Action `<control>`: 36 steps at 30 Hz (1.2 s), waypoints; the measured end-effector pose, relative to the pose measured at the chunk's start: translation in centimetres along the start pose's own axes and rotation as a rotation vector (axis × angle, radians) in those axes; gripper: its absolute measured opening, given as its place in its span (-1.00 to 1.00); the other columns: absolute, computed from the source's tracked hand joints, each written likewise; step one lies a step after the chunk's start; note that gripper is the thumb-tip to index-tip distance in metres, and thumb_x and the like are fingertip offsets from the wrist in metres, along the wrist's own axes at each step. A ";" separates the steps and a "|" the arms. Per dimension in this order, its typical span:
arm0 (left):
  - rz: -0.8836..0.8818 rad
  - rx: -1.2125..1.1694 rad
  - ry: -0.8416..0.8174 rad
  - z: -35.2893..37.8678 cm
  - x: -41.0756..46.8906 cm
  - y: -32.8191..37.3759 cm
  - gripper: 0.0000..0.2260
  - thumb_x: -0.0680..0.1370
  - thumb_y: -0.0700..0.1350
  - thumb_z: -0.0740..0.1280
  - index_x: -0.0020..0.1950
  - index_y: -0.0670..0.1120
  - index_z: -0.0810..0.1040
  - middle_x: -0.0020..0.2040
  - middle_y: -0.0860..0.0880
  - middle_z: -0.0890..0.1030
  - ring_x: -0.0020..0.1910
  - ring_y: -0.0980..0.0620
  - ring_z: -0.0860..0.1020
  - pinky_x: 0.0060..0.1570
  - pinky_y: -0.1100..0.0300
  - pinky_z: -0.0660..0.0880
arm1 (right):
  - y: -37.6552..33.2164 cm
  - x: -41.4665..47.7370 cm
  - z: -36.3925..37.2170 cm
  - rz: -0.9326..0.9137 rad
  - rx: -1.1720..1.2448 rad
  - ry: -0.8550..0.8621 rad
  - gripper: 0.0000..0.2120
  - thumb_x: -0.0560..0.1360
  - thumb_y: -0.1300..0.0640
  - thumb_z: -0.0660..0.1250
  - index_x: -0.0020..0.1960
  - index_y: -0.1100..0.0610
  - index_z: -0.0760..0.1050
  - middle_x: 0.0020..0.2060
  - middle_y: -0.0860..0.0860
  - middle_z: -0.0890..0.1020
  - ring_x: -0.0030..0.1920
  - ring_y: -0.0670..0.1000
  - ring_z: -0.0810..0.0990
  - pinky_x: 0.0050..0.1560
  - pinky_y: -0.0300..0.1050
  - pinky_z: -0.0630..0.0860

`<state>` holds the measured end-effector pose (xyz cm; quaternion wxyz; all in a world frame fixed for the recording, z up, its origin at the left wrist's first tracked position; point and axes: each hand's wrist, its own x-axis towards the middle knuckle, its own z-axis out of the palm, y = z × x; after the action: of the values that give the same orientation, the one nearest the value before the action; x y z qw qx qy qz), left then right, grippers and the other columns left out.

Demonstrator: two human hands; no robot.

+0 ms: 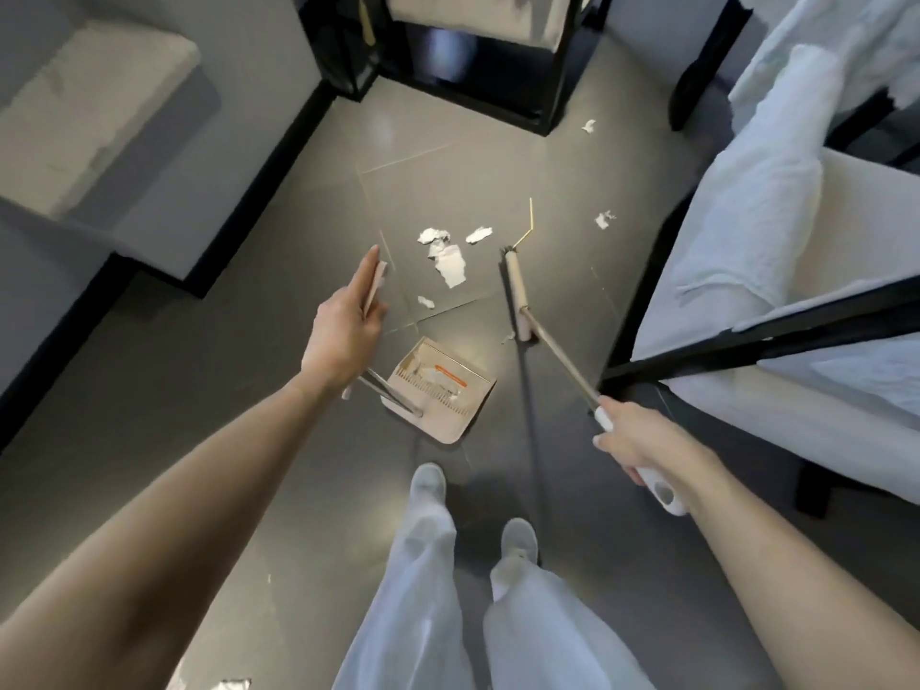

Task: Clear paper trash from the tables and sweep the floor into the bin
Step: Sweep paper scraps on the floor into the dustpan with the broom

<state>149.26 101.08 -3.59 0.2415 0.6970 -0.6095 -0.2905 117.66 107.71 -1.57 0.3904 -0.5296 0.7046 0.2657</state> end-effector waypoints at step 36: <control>-0.237 -0.144 0.169 -5.3 16.5 -2.1 -0.42 0.59 -0.19 0.28 0.50 0.25 0.17 -0.01 0.08 0.53 -0.26 0.08 0.50 -0.17 0.22 0.50 | -16.3 19.0 -22.7 -0.152 -0.234 0.080 -0.52 0.55 0.28 0.17 0.45 0.08 0.27 -0.07 0.18 0.59 -0.26 0.12 0.54 -0.32 -0.16 0.47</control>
<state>155.88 84.92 -3.10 0.3053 0.7670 -0.4779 -0.3002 124.60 74.72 -4.15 0.3166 -0.6335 0.6416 0.2945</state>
